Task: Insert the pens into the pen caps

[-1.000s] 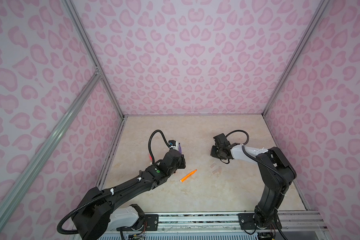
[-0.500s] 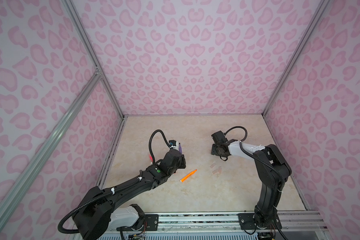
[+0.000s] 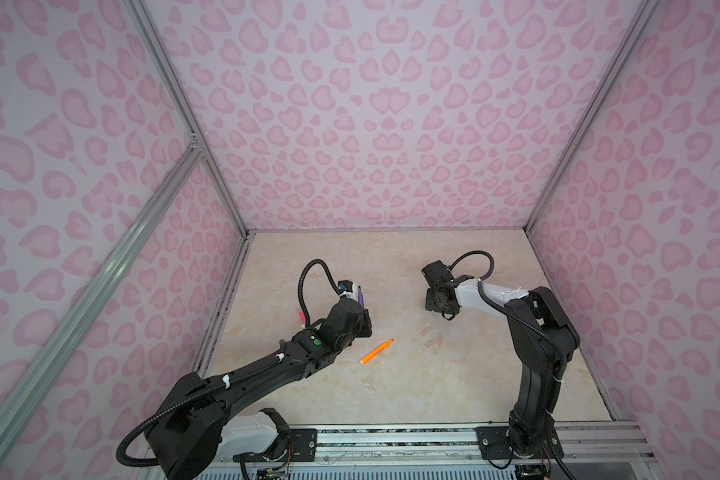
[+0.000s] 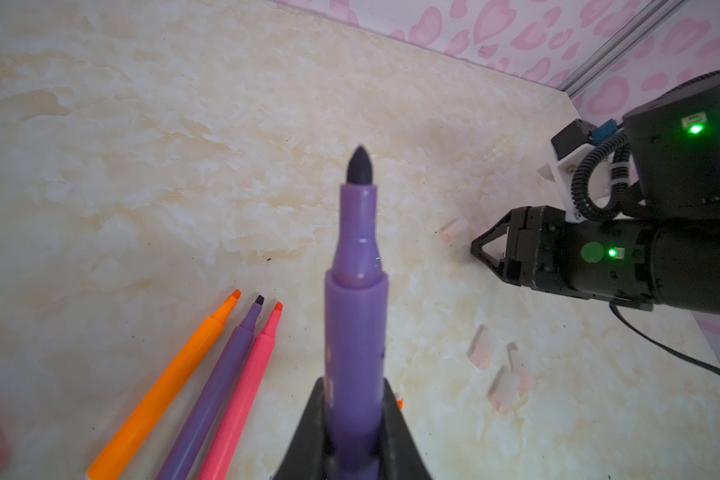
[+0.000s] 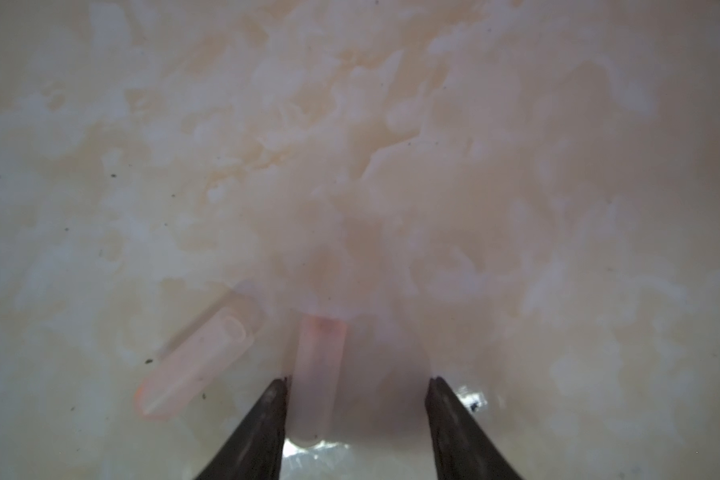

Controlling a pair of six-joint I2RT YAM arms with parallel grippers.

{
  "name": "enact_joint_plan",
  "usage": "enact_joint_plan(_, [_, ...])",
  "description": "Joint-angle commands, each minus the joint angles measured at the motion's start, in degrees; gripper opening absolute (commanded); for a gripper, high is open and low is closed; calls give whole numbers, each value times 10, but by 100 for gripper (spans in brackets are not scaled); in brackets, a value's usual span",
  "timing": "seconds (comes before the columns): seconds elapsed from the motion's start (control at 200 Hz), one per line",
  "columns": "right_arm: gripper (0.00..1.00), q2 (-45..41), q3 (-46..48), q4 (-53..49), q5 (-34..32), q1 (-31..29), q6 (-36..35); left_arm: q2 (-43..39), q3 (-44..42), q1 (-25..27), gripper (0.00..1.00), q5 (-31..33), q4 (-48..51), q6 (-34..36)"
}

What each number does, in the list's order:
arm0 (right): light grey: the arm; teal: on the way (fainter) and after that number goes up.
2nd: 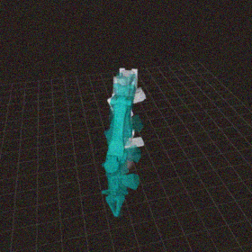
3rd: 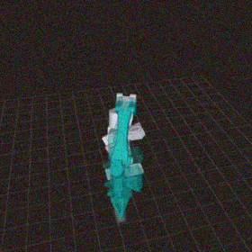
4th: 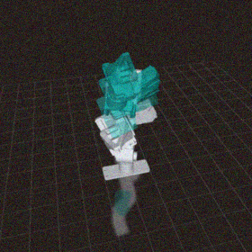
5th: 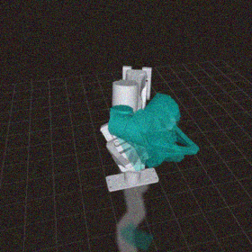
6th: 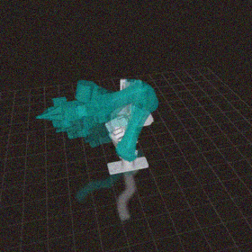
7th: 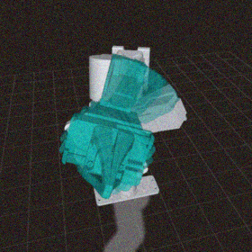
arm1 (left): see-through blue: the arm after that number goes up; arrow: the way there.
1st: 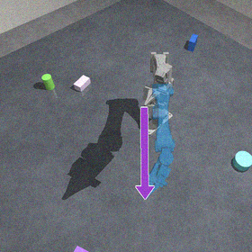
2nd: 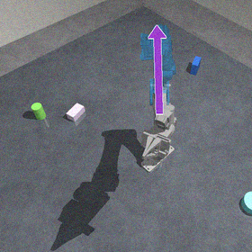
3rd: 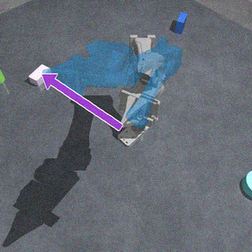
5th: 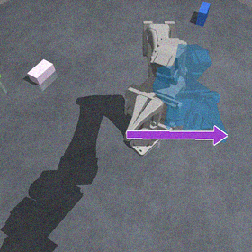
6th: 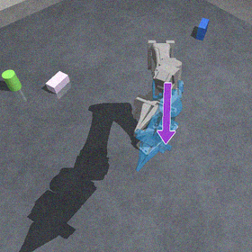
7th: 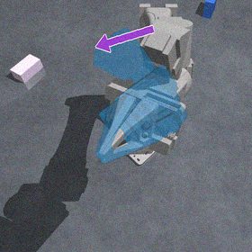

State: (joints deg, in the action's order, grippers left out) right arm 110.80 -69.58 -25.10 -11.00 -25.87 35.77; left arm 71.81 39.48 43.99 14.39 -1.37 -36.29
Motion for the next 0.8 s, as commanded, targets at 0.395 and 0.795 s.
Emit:
enact_joint_plan(0.395, [47,-33,47,-47,25,13,6,-8,7,-1,3,0,-6,-2])
enact_joint_plan(0.795, [46,-8,33,-45,24,45,-2,-9,7,-1,3,-2,-7,-3])
